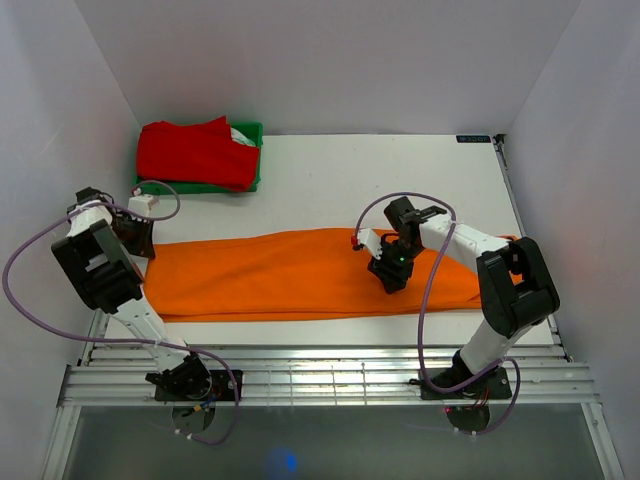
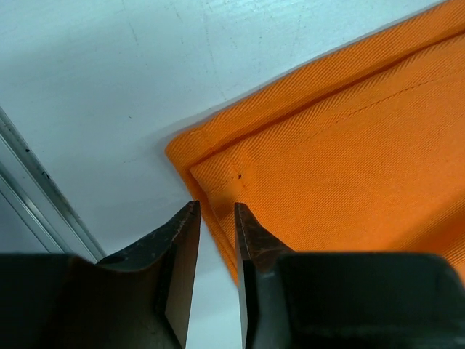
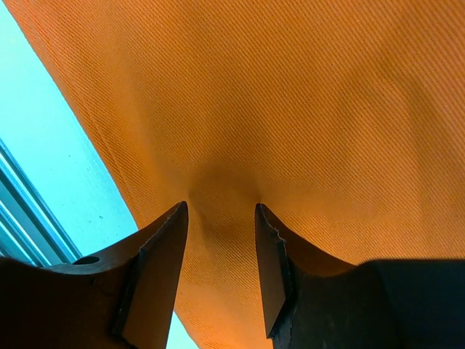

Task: Fold and stack the trousers
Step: Fold the trousers

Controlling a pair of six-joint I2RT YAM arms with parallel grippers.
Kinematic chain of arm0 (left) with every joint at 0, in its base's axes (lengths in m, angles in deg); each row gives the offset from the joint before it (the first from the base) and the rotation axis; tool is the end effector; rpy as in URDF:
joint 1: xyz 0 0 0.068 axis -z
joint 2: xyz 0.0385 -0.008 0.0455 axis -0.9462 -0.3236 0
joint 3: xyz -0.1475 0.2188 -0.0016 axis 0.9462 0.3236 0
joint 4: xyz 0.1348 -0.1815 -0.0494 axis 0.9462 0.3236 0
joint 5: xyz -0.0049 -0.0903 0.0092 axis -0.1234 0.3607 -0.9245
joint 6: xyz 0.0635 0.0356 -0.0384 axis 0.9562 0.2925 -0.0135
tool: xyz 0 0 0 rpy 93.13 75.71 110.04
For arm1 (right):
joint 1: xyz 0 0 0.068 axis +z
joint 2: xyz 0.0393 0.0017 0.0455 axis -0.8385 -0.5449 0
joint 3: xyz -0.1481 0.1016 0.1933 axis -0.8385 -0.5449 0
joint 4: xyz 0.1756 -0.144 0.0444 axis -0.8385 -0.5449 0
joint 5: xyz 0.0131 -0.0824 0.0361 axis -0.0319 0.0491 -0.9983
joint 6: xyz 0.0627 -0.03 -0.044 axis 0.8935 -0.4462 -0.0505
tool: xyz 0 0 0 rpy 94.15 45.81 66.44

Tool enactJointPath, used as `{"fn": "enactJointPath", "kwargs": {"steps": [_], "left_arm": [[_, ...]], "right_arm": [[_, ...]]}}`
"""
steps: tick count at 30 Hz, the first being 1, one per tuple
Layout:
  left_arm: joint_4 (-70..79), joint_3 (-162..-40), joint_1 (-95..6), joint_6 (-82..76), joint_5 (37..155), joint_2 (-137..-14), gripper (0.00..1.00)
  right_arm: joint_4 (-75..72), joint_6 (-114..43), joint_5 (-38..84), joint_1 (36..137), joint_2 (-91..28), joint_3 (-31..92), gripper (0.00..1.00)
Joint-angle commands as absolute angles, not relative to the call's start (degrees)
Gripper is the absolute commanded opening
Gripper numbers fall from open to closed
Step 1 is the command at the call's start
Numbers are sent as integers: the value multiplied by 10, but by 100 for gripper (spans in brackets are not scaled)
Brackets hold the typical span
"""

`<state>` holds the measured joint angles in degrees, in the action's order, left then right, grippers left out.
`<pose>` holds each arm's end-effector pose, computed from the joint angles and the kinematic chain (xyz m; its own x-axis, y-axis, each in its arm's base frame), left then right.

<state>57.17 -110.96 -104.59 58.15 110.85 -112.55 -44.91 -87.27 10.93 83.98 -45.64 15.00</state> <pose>0.3086 0.1707 0.1556 -0.8808 0.2640 -0.3930 0.3371 0.9326 -0.1292 0.2372 0.1475 0.1563 -0.2777 -0.8877 -0.3672 -0.9606 0.2607 0.0962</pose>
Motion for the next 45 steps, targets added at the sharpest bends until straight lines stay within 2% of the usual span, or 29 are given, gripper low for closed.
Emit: {"fn": "enactJointPath", "kwargs": {"steps": [1, 3, 4, 6, 7, 17, 18, 21, 27, 30, 31, 34, 37, 38, 40, 45], "left_arm": [[569, -1116, -1043, 569, 1109, -1121, 35], [568, -1116, -1043, 567, 1110, -1124, 28], [569, -1118, -1043, 566, 1109, -1125, 19], [570, -1122, -1043, 567, 1110, -1118, 9], [571, -1124, -1043, 568, 1111, -1114, 0], [586, -1144, -1043, 583, 1094, -1077, 0], [588, -1144, -1043, 581, 1095, -1079, 18], [583, -1136, -1043, 572, 1095, -1093, 42], [579, -1132, -1040, 551, 1114, -1119, 46], [578, -1128, -1037, 543, 1113, -1131, 42], [579, -1126, -1036, 542, 1112, -1136, 36], [578, -1117, -1035, 541, 1114, -1134, 31], [579, -1116, -1034, 542, 1114, -1129, 15], [580, -1119, -1034, 542, 1112, -1124, 7], [585, -1136, -1034, 543, 1105, -1121, 0], [579, -1174, -1034, 548, 1083, -1105, 0]], "right_arm": [[-470, -864, 101, 838, -461, 166, 48], [-470, -864, 104, 837, -462, 166, 48], [-470, -864, 105, 837, -462, 166, 48], [-473, -866, 106, 836, -461, 164, 48], [-476, -868, 106, 837, -459, 163, 47], [-472, -884, 116, 828, -440, 129, 47], [-471, -885, 115, 828, -440, 128, 47], [-472, -884, 113, 828, -442, 130, 47], [-471, -883, 116, 828, -447, 135, 48], [-468, -878, 121, 828, -456, 135, 48], [-463, -878, 125, 828, -461, 131, 48], [-456, -875, 136, 829, -471, 124, 48], [-452, -870, 140, 828, -485, 121, 48], [-451, -870, 141, 828, -487, 121, 48], [-453, -871, 142, 829, -489, 119, 48], [-464, -880, 144, 828, -486, 106, 47]]}}
